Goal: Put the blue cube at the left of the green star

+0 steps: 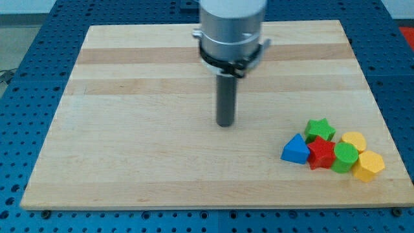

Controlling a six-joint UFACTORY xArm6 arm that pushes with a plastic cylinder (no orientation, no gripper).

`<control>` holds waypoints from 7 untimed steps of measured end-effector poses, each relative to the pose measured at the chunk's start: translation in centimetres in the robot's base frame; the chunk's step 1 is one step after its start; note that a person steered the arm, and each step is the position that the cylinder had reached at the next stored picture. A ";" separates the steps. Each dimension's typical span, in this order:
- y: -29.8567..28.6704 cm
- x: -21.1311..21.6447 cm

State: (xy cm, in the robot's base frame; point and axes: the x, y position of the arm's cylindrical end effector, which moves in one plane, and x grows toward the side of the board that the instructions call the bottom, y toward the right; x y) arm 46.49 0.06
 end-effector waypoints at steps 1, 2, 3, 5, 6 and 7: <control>-4.0 -4.2; -6.0 -11.2; -1.2 -15.3; -0.1 -14.6; -0.1 -13.2; 0.7 -9.1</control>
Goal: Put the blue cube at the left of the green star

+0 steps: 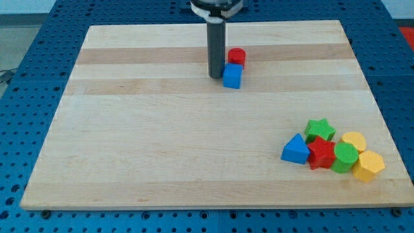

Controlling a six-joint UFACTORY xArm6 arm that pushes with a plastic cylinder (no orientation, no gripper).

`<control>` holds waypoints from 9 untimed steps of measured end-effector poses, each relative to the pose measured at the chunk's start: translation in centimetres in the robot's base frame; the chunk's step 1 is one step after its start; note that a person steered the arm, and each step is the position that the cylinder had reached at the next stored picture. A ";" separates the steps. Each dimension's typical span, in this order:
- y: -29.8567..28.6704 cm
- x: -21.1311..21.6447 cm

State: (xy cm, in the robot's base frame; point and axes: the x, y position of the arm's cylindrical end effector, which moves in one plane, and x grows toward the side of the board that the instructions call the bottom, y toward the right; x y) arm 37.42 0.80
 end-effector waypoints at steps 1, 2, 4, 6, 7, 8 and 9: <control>3.3 4.0; 6.6 7.6; 1.1 8.1; -0.7 -3.5; 1.5 -3.3; 1.2 -3.0; 1.3 -0.7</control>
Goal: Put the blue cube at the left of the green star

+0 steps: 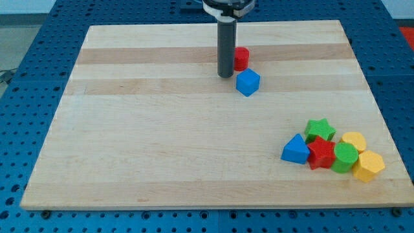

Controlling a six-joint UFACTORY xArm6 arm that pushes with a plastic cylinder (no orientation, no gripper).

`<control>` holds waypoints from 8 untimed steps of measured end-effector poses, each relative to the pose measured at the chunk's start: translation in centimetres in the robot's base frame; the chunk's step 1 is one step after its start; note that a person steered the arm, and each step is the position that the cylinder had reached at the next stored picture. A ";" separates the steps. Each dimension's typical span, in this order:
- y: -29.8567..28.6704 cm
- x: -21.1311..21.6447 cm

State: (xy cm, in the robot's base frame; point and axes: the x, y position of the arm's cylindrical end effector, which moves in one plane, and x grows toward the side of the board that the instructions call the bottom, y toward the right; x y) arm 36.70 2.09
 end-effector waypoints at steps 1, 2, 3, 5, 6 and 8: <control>2.0 2.6; 3.1 3.9; 1.5 6.4; 1.8 1.7; 5.2 1.9; 7.2 5.4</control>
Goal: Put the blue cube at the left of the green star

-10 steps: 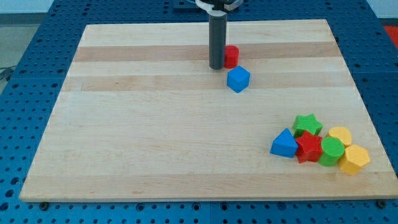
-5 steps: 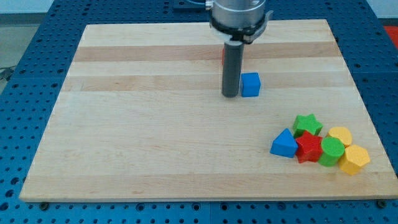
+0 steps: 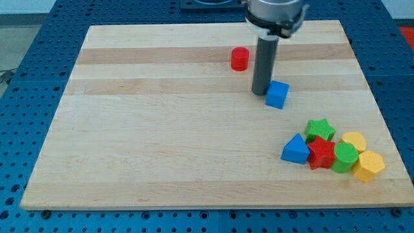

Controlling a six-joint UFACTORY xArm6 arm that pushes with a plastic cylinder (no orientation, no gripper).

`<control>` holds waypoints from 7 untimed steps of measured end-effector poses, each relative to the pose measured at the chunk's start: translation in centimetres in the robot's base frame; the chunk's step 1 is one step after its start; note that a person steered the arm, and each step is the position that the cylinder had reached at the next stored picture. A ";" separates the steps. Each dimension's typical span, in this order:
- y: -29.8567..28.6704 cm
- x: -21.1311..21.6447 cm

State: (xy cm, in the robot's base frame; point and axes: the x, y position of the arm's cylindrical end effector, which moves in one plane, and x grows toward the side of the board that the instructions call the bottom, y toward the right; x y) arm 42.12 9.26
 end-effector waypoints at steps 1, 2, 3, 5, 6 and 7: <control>0.2 0.3; -0.4 -4.4; 2.1 -5.2; 2.4 0.4; 2.4 4.1; 2.5 8.1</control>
